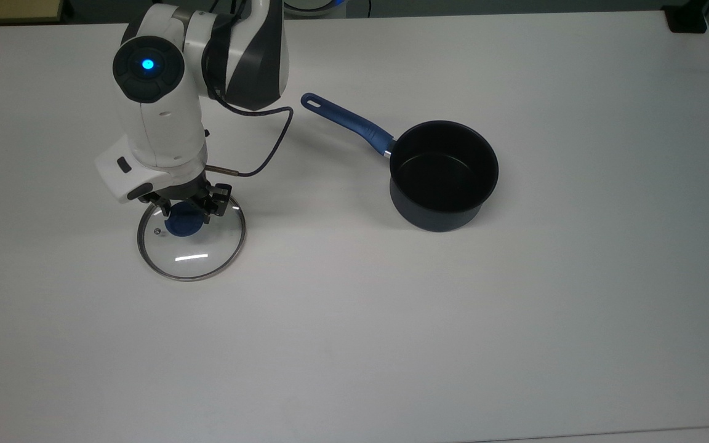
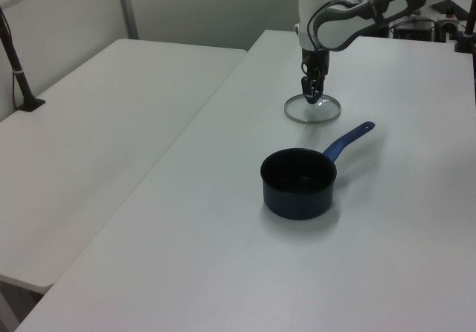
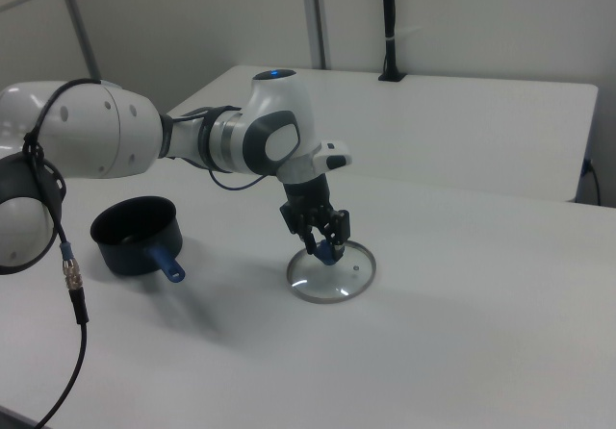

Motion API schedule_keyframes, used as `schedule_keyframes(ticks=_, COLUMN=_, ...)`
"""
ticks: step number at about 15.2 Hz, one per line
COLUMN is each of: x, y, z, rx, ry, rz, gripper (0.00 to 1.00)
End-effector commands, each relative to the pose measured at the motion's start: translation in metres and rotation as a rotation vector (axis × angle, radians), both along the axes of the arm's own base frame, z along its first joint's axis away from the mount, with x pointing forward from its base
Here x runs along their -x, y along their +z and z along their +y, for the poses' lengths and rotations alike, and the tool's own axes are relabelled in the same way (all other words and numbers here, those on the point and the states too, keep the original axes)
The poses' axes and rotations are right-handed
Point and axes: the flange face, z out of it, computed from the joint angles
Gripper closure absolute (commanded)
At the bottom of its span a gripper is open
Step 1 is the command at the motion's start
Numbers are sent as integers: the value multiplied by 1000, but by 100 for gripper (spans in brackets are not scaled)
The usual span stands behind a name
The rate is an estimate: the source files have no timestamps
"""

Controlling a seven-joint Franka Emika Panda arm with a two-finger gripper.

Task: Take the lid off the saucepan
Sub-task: 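Open the gripper, release the knob, and raise the gripper away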

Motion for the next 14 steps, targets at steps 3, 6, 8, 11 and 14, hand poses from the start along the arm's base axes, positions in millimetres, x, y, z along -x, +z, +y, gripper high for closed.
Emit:
schedule_keyframes(ticks=3, x=0, y=-1, z=-3, rx=13, ry=-16, rz=-14, gripper=0)
schedule_keyframes(ticks=6, x=3, y=36, z=-2, rx=12, ry=-40, rz=-62, gripper=0)
schedule_keyframes(ticks=8, x=14, y=70, z=4, rx=7, ry=-77, rz=-58, gripper=0)
schedule_keyframes(ticks=11, x=42, y=124, z=26, rx=-7, ry=-71, rz=-7, gripper=0)
schedule_keyframes(ticks=14, x=78, y=162, z=60, rx=-29, ry=-41, rz=53, gripper=0)
